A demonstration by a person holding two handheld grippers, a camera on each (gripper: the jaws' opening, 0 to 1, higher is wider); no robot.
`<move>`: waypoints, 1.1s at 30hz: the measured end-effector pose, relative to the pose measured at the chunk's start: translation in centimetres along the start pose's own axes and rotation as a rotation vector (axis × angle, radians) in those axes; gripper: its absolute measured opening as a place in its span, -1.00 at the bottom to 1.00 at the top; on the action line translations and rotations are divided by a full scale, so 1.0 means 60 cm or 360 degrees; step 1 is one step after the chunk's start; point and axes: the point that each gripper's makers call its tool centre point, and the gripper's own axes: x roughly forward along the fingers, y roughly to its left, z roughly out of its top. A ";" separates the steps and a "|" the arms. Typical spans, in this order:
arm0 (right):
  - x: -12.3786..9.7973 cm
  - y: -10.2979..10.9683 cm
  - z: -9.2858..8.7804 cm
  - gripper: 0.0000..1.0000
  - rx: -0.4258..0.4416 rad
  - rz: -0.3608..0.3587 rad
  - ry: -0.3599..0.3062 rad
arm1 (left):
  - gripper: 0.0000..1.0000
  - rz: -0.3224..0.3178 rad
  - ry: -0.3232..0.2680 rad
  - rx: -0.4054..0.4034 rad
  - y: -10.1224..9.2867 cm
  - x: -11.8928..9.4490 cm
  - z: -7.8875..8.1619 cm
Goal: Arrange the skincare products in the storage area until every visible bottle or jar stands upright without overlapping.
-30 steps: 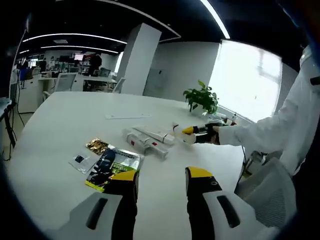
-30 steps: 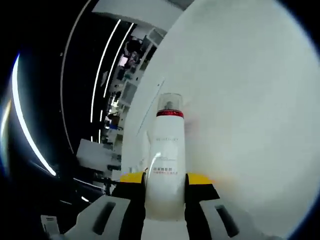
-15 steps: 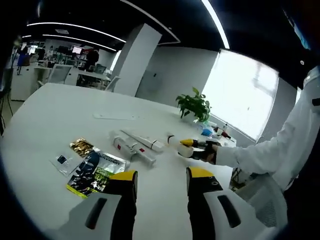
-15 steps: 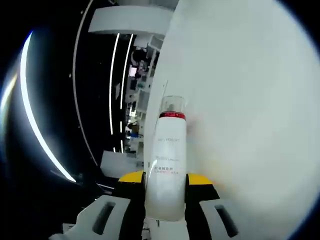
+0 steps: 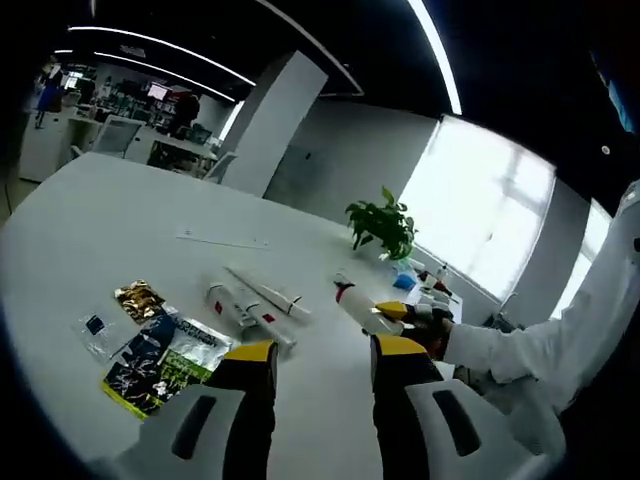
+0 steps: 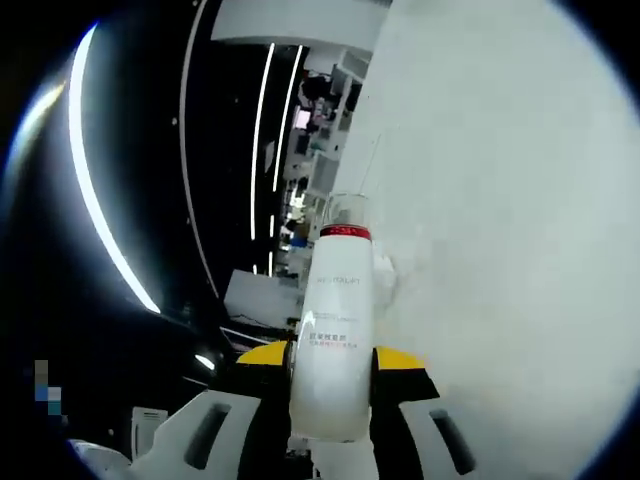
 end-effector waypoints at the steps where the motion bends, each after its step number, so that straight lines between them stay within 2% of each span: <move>1: 0.000 0.008 -0.006 -0.58 -0.0010 0.0016 0.0008 | -0.37 -0.0010 -0.0006 -0.0009 -0.001 0.004 0.001; 7: 0.001 0.065 -0.051 -0.58 -0.0065 0.0137 0.0098 | -0.38 -0.0116 -0.0100 -0.0206 -0.021 0.027 0.022; 8: 0.001 0.070 -0.056 -0.58 -0.0063 0.0150 0.0110 | -0.38 -0.0118 -0.0105 -0.0218 -0.016 0.033 0.026; 12: 0.002 0.093 -0.081 -0.58 -0.0090 0.0201 0.0167 | -0.39 -0.0133 -0.0083 -0.0203 -0.020 0.055 0.033; 19: 0.006 0.124 -0.117 -0.57 -0.0105 0.0275 0.0249 | -0.43 -0.0206 -0.0088 -0.0311 -0.032 0.087 0.047; 23: 0.007 0.149 -0.138 -0.57 -0.0137 0.0327 0.0299 | -0.43 -0.0256 -0.0075 -0.0377 -0.053 0.103 0.046; 27: 0.010 0.167 -0.156 -0.57 -0.0196 0.0357 0.0358 | -0.43 -0.0286 -0.0083 -0.0401 -0.071 0.112 0.048; 33: 0.017 0.176 -0.178 -0.57 -0.0348 0.0325 0.0439 | -0.43 -0.0312 -0.0063 -0.0397 -0.090 0.119 0.046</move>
